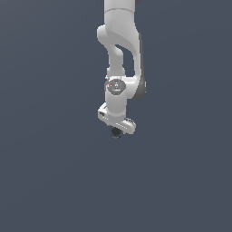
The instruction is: Pick up the object and move it to a goal position.
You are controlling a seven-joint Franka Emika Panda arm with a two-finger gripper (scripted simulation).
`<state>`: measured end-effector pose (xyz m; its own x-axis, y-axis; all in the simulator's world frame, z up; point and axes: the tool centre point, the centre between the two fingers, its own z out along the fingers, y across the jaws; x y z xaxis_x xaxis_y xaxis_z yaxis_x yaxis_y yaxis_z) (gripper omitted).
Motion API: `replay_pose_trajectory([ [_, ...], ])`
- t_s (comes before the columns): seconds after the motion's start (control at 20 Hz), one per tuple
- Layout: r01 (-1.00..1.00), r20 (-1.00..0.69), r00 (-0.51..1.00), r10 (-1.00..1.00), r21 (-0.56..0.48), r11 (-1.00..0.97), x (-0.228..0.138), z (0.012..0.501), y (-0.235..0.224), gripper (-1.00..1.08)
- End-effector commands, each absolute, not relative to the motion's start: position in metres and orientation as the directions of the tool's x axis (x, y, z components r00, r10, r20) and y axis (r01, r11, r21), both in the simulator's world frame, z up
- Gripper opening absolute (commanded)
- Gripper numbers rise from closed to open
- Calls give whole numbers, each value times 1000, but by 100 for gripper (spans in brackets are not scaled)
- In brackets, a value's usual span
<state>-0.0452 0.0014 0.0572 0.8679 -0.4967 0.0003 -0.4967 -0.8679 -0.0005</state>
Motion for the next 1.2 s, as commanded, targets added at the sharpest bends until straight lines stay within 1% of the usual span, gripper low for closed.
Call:
replay_pose_trajectory([
  [0.0, -498, 0, 867, -498, 0, -867, -46, 48, 1, 100],
  [0.3, -500, 0, 866, -500, 0, -866, -47, 21, 1, 100],
  [0.55, -500, 0, 866, -500, 0, -866, -46, 14, 1, 100],
  [0.6, -500, 0, 866, -500, 0, -866, -46, 14, 1, -100],
  [1.15, -500, 0, 866, -500, -1, -866, -46, 15, 3, -100],
])
